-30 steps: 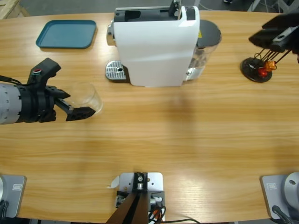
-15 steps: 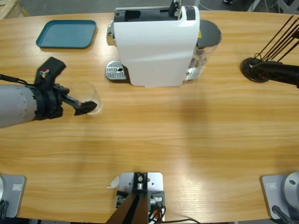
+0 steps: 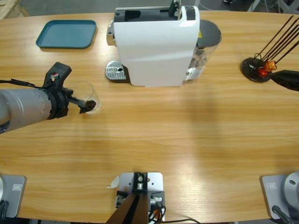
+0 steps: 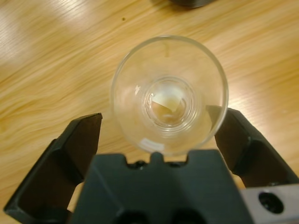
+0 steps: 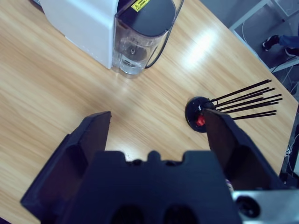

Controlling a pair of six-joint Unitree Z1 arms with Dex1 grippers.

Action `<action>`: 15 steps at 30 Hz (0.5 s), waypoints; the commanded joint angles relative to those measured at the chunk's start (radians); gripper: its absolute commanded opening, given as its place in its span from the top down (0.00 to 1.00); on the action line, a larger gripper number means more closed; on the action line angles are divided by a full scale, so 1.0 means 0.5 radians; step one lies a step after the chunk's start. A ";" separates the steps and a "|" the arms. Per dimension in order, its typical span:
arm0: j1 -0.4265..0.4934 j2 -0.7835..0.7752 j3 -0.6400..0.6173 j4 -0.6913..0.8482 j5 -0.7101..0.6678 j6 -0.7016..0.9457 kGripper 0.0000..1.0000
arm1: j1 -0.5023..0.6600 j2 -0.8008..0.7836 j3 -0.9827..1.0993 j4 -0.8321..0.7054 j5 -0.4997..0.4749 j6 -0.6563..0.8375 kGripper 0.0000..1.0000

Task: Pour coffee

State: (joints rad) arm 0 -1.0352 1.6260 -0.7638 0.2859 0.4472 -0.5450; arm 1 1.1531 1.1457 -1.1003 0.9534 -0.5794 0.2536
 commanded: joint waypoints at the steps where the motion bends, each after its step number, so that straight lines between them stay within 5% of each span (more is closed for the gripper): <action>1: -0.013 0.160 0.053 -0.076 0.063 -0.045 0.02 | -0.027 -0.037 0.021 0.067 0.027 0.008 0.13; 3: -0.015 0.160 0.057 -0.105 0.060 -0.042 0.04 | -0.027 -0.037 0.019 0.074 0.035 0.008 0.13; 12: -0.019 0.163 0.111 -0.345 0.059 0.004 0.80 | -0.027 -0.043 0.018 0.107 0.051 0.008 0.13; 15: -0.019 0.161 0.169 -0.424 0.055 0.003 0.82 | -0.027 -0.048 0.019 0.121 0.051 0.008 0.13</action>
State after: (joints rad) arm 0 -1.0374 1.6666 -0.7452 0.1521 0.4646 -0.5509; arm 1 1.1531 1.1457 -1.1013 0.9887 -0.5703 0.2536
